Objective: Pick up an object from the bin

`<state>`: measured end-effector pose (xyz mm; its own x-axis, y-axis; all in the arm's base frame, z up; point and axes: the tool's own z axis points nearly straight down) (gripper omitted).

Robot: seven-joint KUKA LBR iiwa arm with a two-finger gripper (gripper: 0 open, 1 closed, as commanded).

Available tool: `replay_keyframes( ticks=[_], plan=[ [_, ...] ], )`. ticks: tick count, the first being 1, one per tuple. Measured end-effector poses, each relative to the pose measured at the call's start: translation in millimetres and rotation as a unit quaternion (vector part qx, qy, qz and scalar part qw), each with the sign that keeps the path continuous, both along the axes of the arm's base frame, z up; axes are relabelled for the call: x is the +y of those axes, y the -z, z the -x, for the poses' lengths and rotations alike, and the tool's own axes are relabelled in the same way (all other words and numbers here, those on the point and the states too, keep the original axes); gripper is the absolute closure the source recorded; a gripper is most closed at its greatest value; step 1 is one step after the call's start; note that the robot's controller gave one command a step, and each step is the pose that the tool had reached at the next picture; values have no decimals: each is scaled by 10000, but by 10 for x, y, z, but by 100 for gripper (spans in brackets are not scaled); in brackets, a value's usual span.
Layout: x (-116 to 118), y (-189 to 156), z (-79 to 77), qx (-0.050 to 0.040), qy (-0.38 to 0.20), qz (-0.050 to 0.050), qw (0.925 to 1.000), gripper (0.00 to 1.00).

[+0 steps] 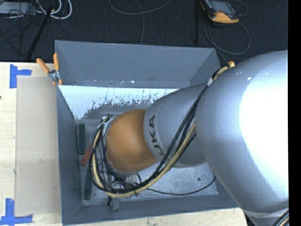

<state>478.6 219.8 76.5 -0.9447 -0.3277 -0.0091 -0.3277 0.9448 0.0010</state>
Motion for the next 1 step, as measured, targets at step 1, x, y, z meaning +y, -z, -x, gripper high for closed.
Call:
replay_keyframes(
  ticks=[1],
  plan=[
    [-582,-1006,-522,2,818,12,9966,0]
  ],
)
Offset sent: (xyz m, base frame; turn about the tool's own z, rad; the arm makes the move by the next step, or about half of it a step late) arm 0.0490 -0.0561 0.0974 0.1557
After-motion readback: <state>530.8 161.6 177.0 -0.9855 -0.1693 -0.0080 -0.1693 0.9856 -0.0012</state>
